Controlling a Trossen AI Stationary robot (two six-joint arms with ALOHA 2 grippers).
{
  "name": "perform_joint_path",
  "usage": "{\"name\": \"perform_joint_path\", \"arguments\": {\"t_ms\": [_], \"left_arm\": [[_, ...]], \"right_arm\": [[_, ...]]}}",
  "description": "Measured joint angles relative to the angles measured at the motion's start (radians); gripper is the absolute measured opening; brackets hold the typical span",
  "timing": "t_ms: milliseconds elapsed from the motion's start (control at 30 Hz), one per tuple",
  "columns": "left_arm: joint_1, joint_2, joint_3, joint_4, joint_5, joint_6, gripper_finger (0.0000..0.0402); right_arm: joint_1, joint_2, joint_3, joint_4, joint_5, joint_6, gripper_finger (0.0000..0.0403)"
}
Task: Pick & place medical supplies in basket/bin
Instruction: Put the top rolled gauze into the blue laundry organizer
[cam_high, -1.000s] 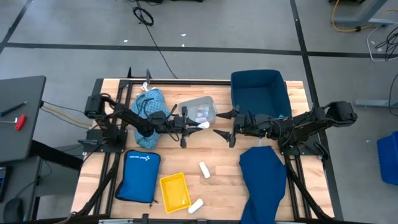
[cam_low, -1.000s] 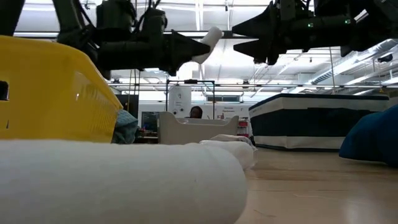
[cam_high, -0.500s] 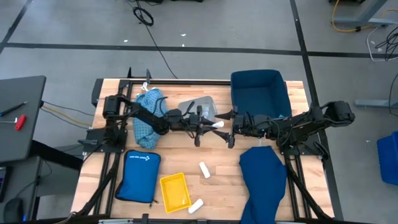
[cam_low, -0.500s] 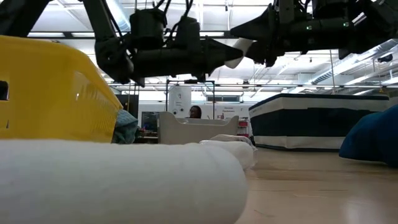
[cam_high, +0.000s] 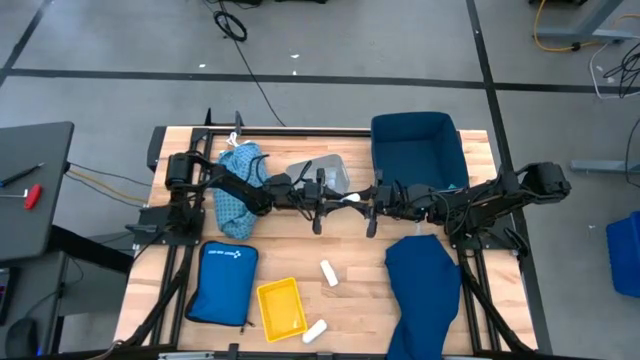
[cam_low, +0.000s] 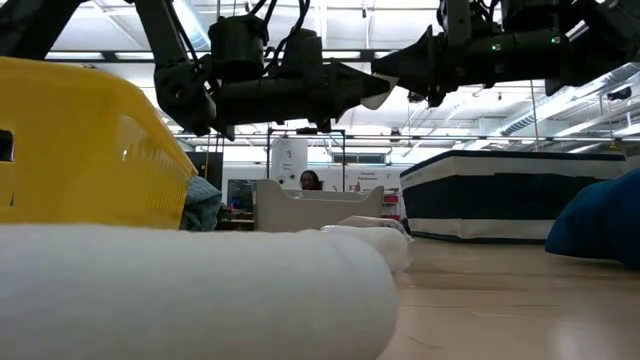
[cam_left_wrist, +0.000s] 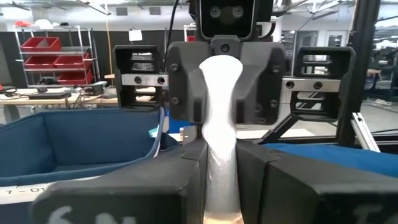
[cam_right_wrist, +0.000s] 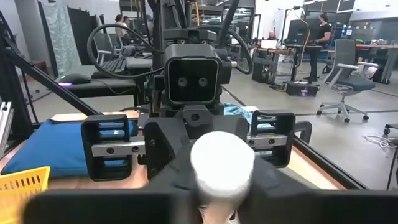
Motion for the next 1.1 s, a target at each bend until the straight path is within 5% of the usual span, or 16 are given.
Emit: {"name": "perform_joint_path", "arguments": {"t_ms": [367, 833, 1100], "left_arm": [[0.002, 0.000, 0.000, -0.037, 0.060, 0.007, 0.0084], [0.026, -0.049, -0.046, -0.165, 0.061, -0.031, 0.0234], [0.025, -0.142, -0.063, -0.475, 0.053, 0.020, 0.0296]], "right_arm": [[0.001, 0.000, -0.001, -0.017, -0.008, -0.005, 0.0041], [0.000, -0.001, -0.001, -0.014, 0.000, -0.005, 0.0041], [-0.001, -0.001, -0.001, -0.017, 0.000, -0.015, 0.0041]]}}
